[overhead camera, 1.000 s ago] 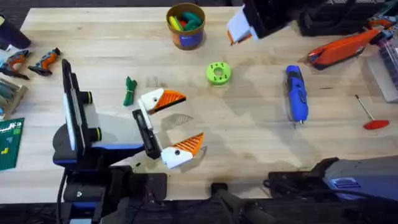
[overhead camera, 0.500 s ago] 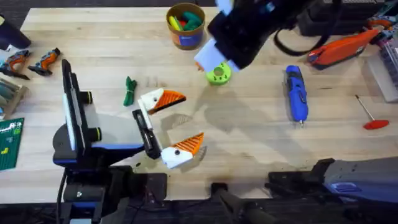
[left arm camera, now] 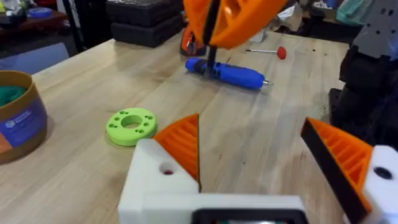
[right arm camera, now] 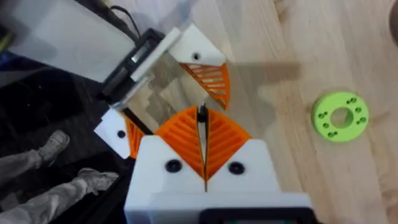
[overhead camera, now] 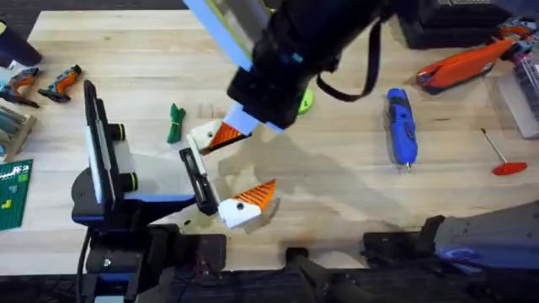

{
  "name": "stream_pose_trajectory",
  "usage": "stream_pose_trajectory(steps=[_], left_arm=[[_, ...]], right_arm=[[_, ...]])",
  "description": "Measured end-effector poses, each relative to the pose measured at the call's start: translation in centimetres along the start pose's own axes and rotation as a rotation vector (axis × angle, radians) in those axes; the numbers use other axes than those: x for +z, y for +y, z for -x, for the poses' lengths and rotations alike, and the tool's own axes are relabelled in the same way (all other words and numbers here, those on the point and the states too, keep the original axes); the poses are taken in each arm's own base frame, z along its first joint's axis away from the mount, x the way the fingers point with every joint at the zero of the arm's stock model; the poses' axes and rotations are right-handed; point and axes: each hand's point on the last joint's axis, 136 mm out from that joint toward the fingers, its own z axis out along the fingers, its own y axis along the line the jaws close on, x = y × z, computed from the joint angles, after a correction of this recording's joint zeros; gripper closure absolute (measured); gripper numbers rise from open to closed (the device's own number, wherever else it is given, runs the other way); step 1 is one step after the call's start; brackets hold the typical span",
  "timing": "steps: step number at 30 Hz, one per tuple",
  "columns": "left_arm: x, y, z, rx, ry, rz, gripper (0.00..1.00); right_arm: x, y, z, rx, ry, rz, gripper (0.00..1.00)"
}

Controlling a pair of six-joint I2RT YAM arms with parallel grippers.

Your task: Pick up the gripper from the table and insert it into the empty holder that is missing its gripper. Then pick up a screw, insert it into the mounting hole, and use the screwdriver to tighten it. Finally, clean up the table by picking up the vegetable and placing it into the bucket.

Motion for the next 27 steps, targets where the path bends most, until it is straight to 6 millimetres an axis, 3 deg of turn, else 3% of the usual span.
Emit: stream_pose_trajectory(steps=[8, 15, 27], left_arm=[[0.0, 0.0, 0.0, 0.000, 0.000, 0.000, 0.015], [0.0, 0.0, 0.0, 0.000, 0.000, 0.000, 0.015], [0.0, 0.0, 0.0, 0.000, 0.000, 0.000, 0.015]], right_arm=[[1.2, 1.8, 2.7, -0.102, -0.005, 0.025, 0.995], [3.4, 3.0, 2.6, -0.150, 0.043, 0.050, 0.995], [3.5, 2.1, 2.5, -0.159, 0.052, 0.018, 0.995]])
